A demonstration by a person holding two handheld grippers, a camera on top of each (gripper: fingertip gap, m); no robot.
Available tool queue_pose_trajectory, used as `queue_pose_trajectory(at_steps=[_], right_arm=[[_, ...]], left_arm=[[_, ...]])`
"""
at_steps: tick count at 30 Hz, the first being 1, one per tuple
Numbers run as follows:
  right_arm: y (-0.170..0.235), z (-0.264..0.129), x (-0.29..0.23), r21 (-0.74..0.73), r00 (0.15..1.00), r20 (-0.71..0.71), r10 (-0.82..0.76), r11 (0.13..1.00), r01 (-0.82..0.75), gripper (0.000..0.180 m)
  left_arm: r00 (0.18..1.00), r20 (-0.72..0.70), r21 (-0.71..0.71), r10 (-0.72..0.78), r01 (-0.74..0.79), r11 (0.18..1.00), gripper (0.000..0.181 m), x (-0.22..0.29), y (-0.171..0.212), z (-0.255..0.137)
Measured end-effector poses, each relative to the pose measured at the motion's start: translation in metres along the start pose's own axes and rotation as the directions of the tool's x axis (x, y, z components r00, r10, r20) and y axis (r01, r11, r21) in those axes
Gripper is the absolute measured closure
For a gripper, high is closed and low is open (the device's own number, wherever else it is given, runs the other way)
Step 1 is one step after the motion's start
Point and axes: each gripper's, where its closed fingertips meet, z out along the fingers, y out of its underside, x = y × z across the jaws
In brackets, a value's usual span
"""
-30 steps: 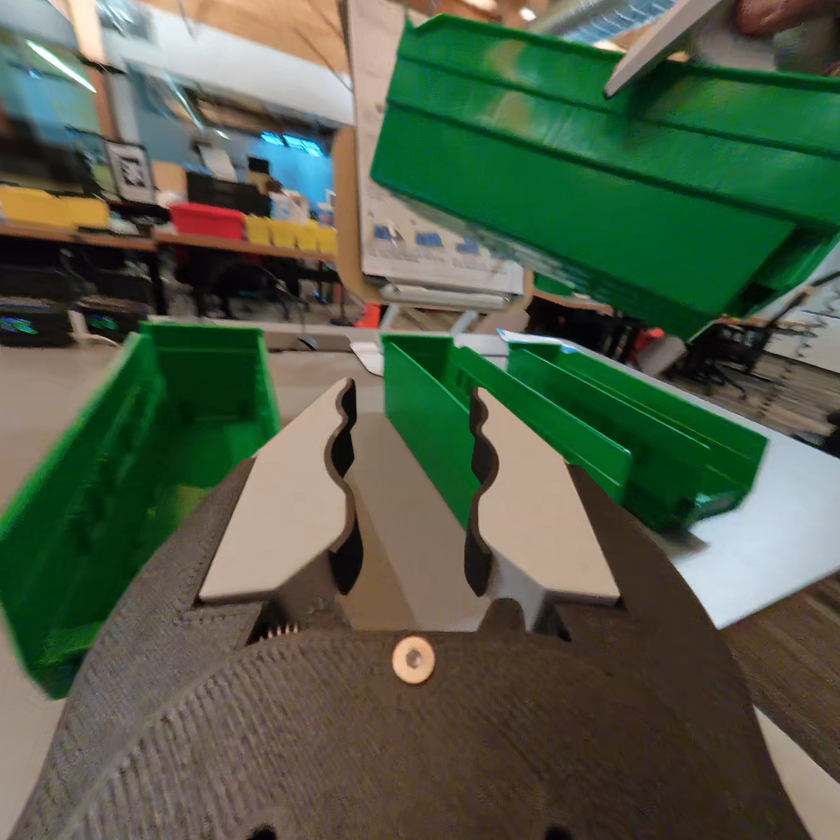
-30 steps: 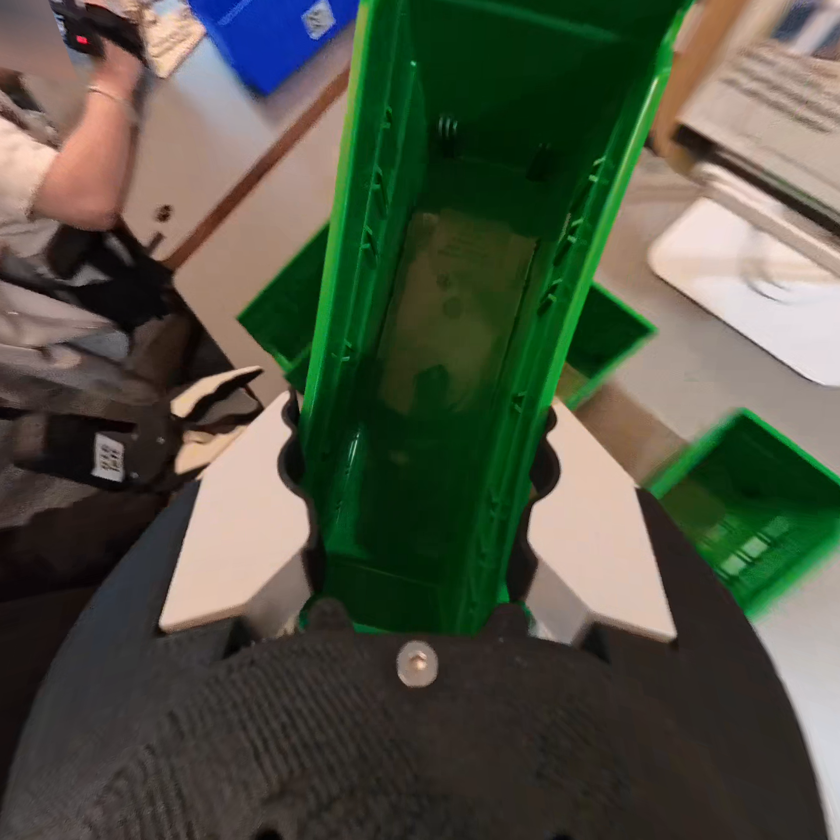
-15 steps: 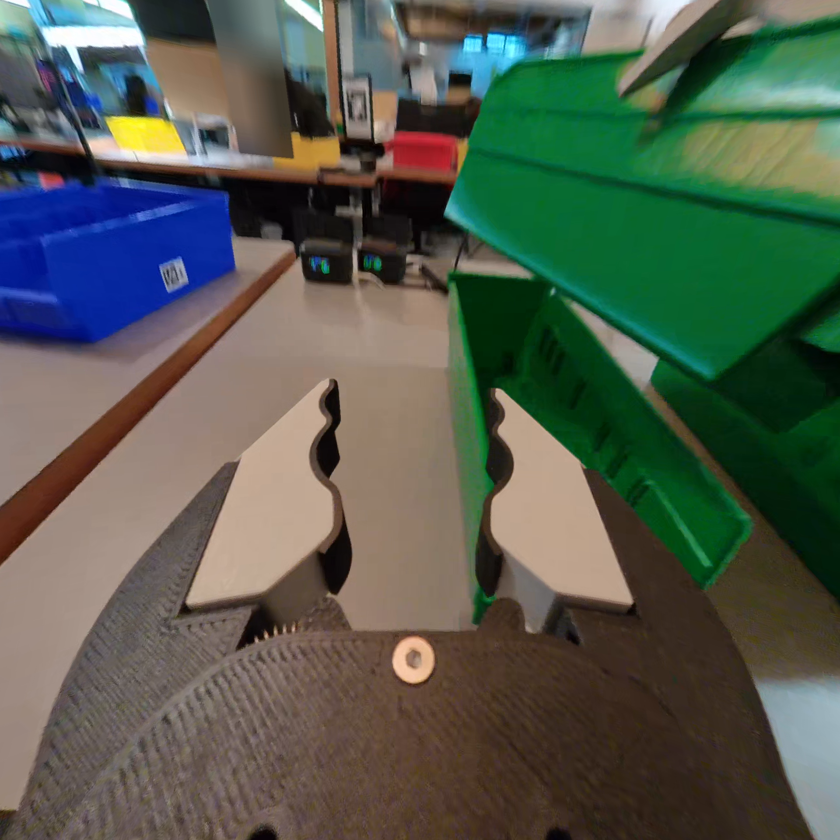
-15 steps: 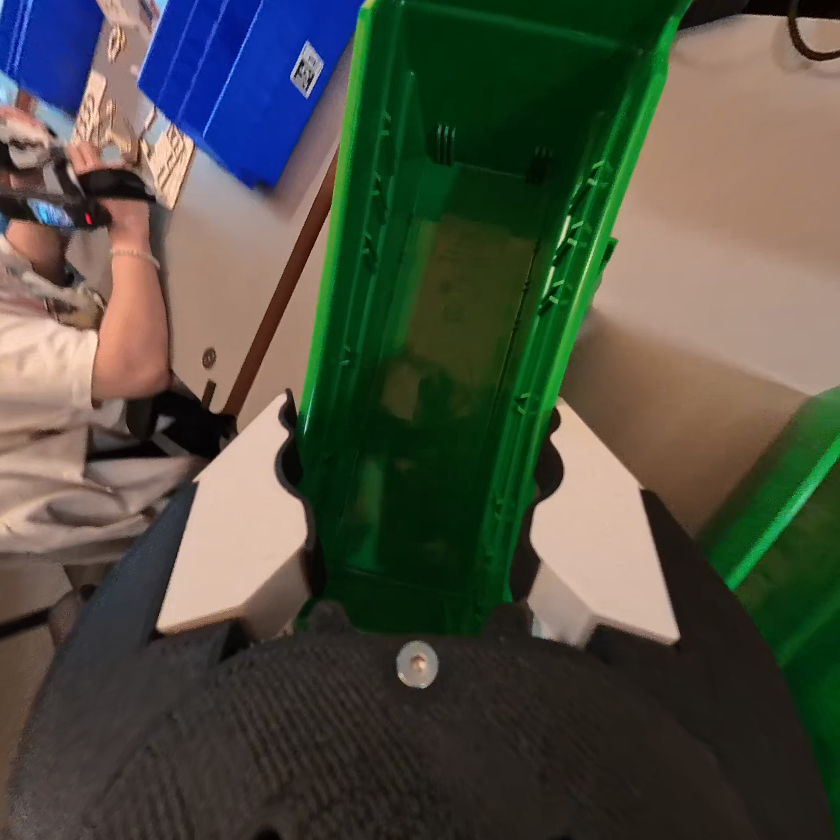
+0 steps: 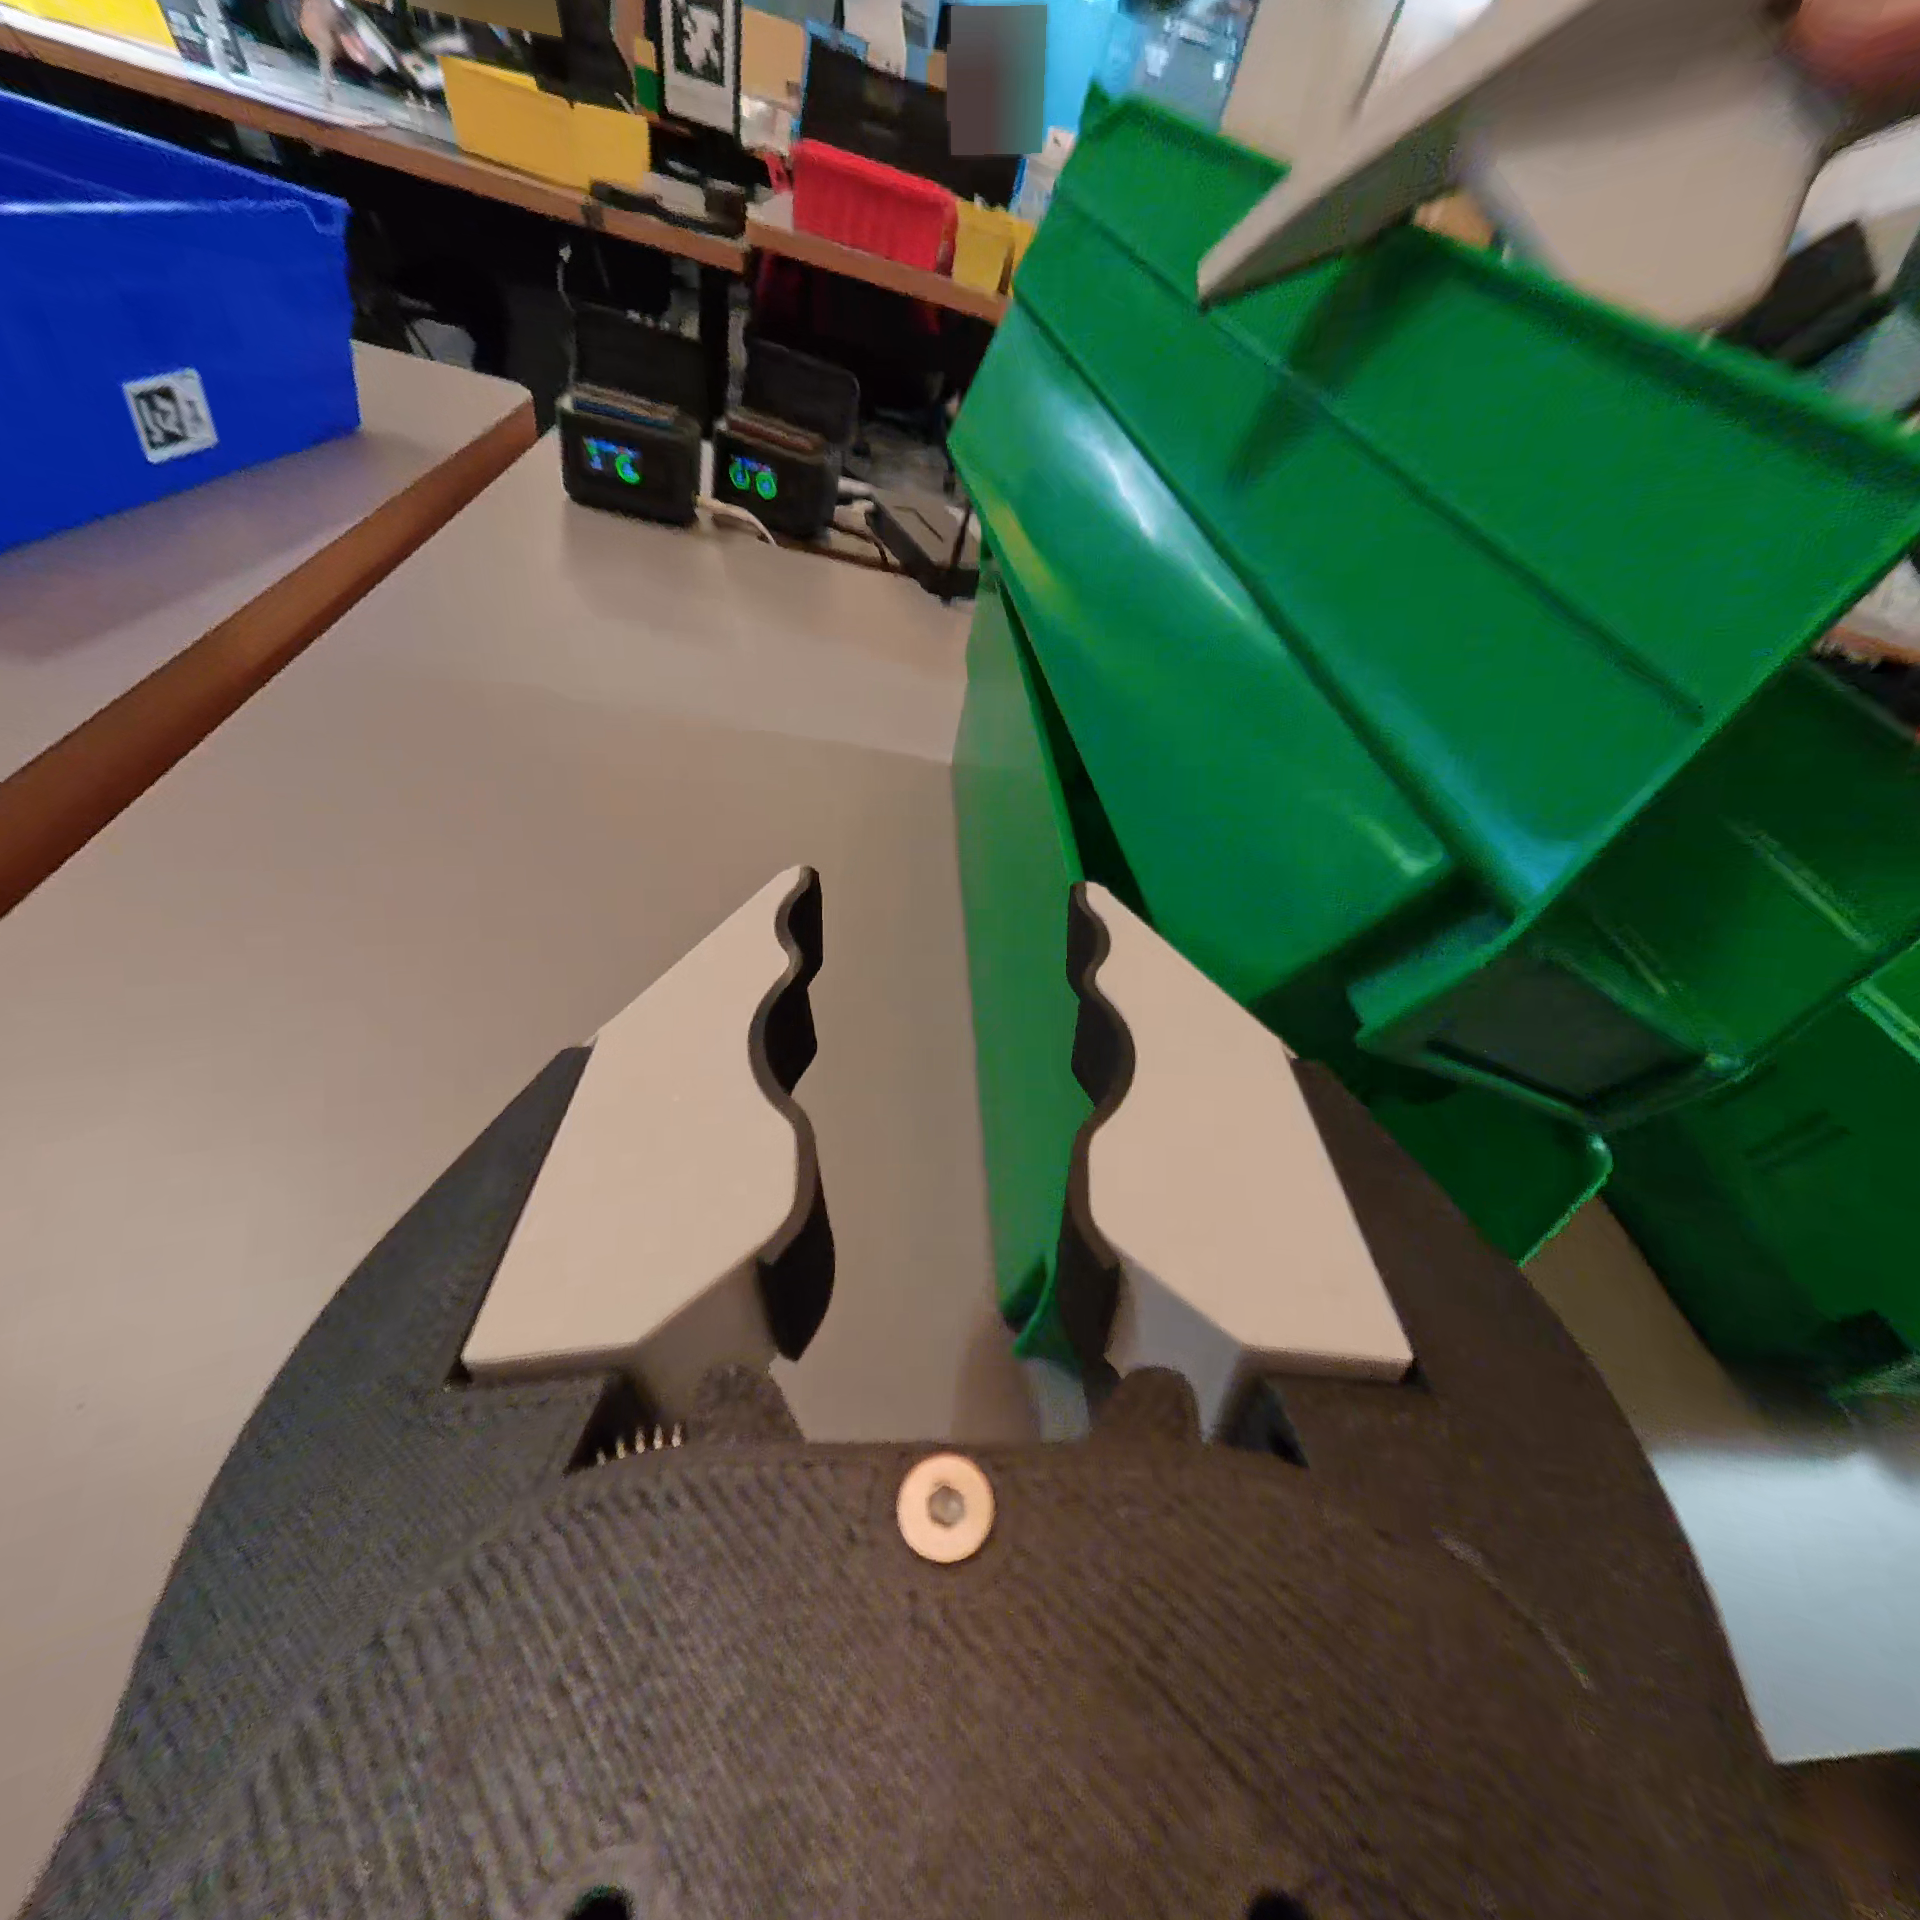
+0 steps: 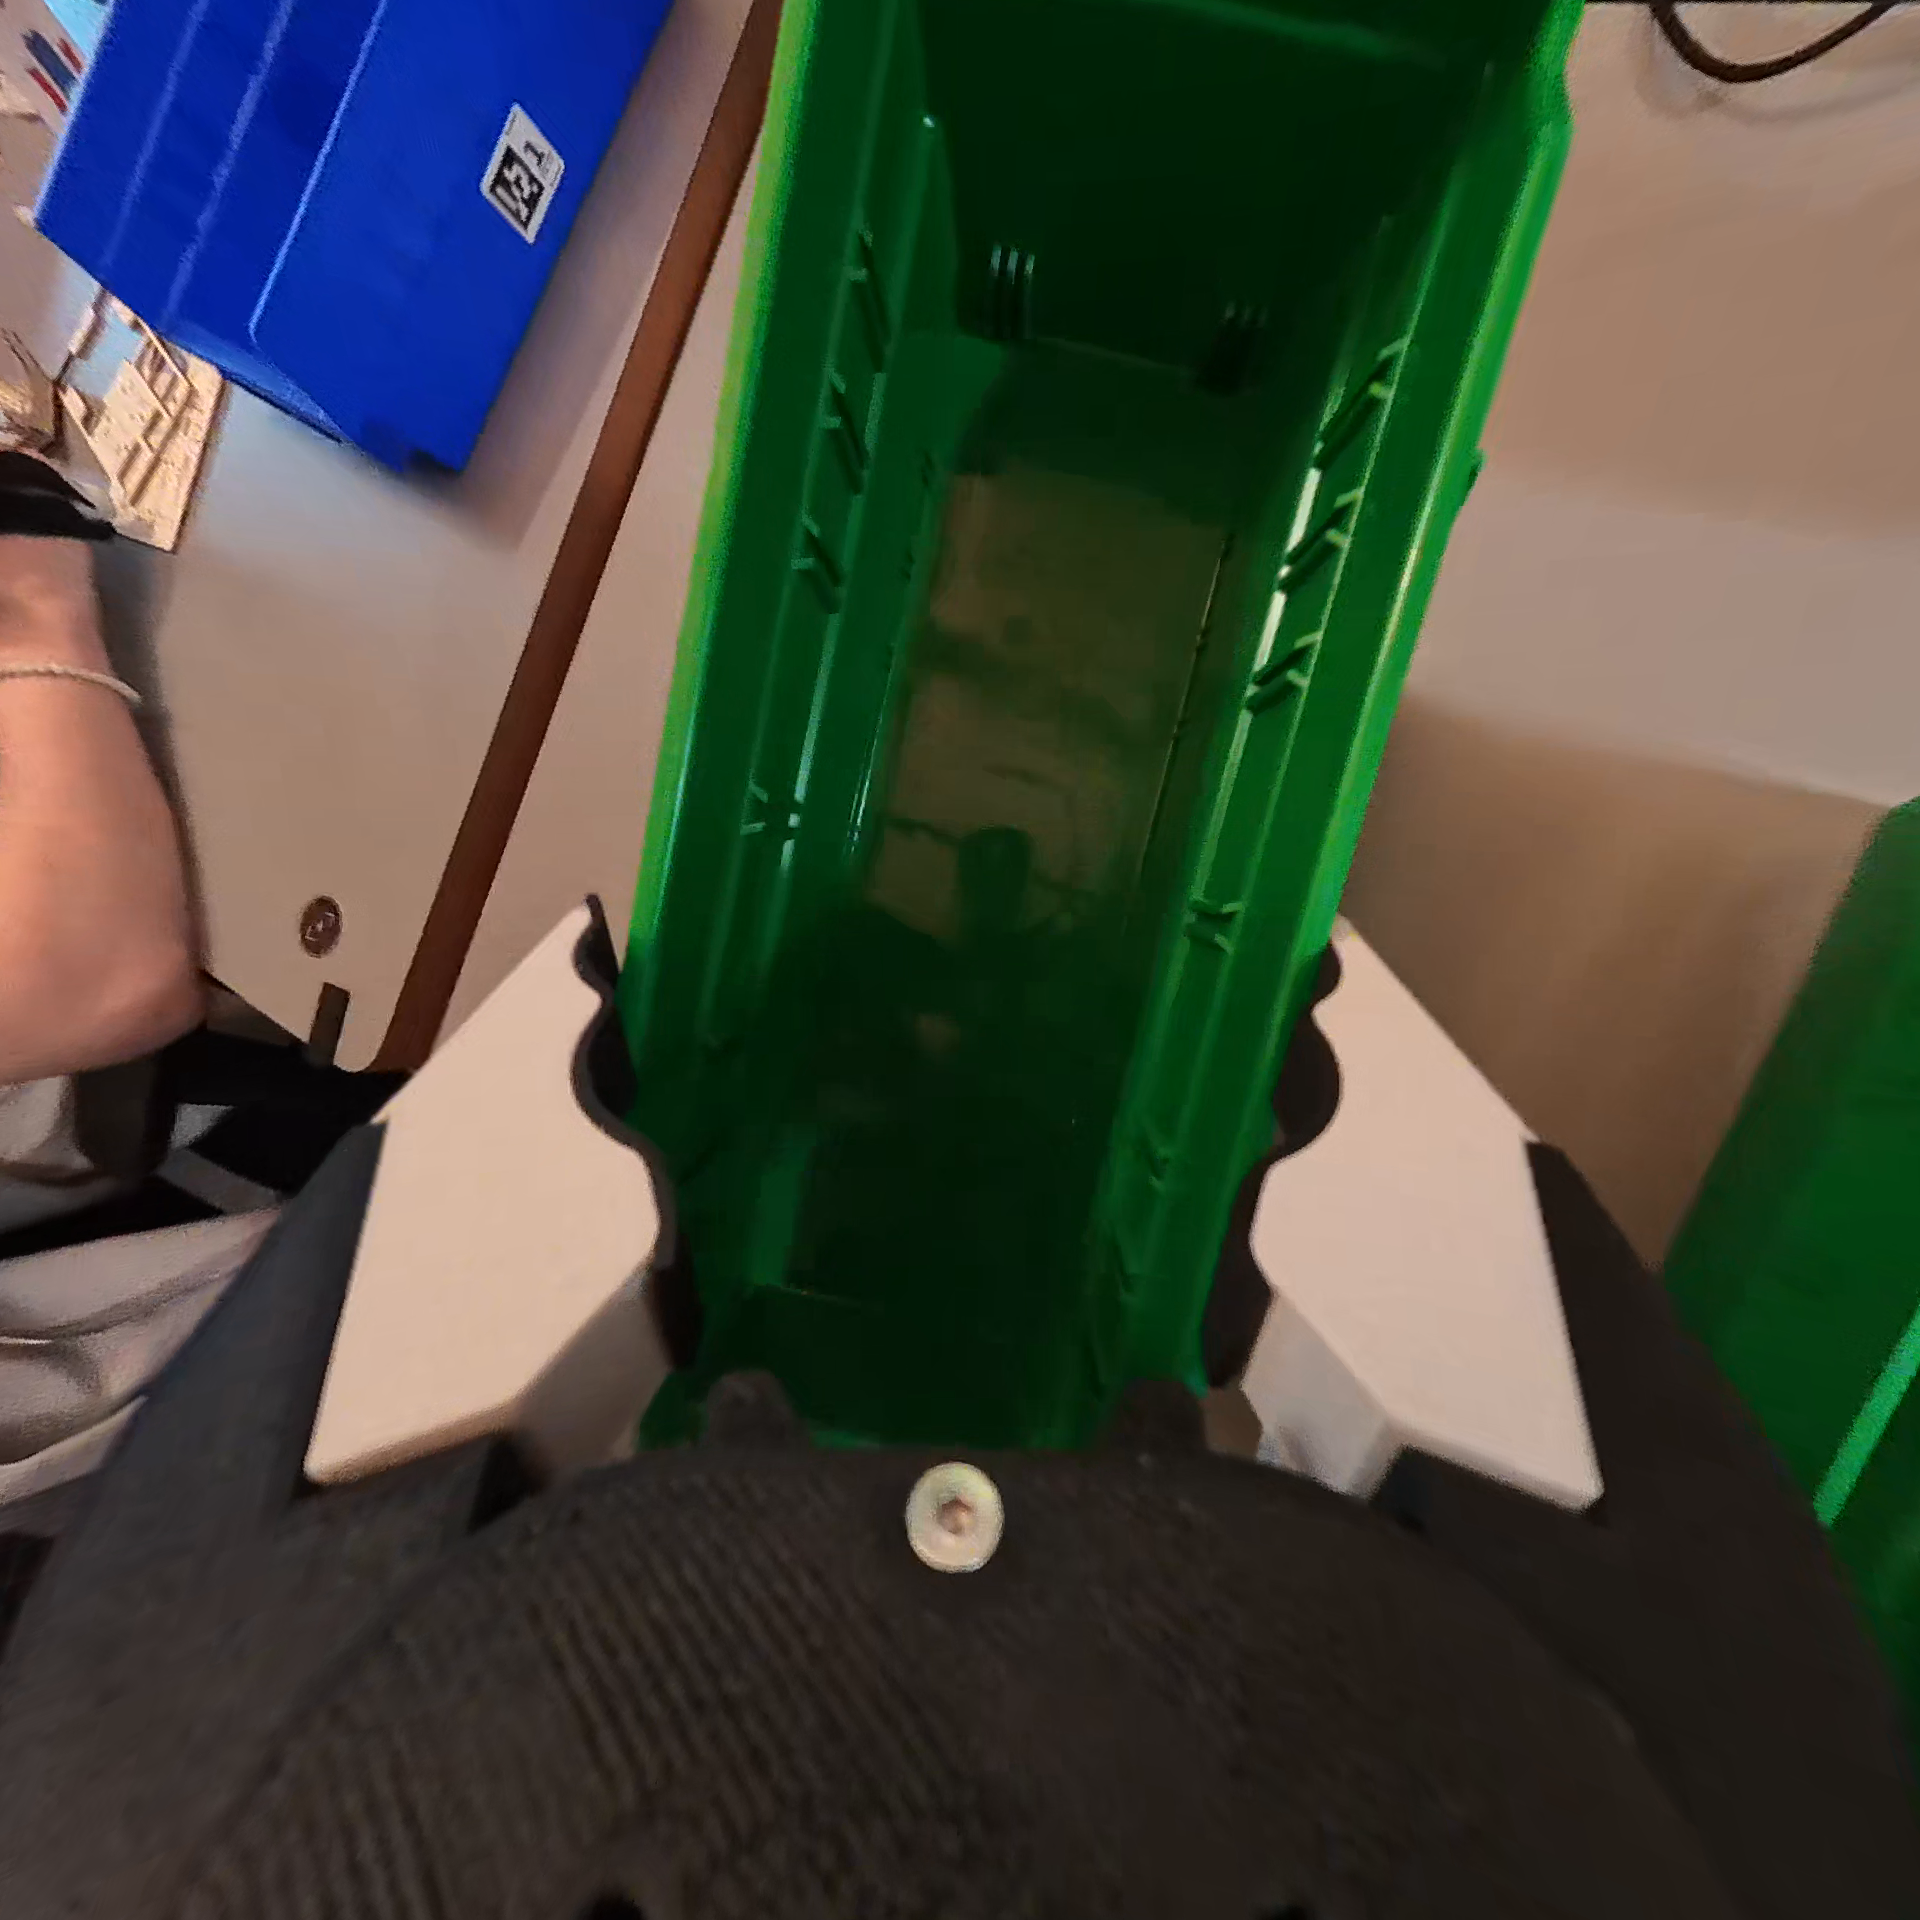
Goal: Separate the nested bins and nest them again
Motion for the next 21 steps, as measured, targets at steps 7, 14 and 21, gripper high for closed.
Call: queue_pose_trajectory(at_steps=[7, 14, 21], right_arm=[[0.0, -0.002, -0.015, 0.009, 0.998, 0.029, -0.057, 0.998, 0.056, 0.047], [0.005, -0.008, -0.017, 0.004, 0.992, 0.106, -0.062, 0.998, 0.061, 0.047], [0.018, -0.036, -0.026, 0.036, 0.95, 0.286, -0.124, 0.992, 0.118, 0.057]], left_arm=[[0.993, -0.074, 0.167, -0.091, 0.103, 0.981, 0.132, -0.006, -0.03, -0.017], [0.974, -0.222, 0.368, 0.045, 0.041, 0.929, 0.124, 0.032, -0.064, -0.045], [0.951, -0.26, 0.328, 0.166, -0.075, 0.942, 0.122, 0.066, -0.054, -0.042]])
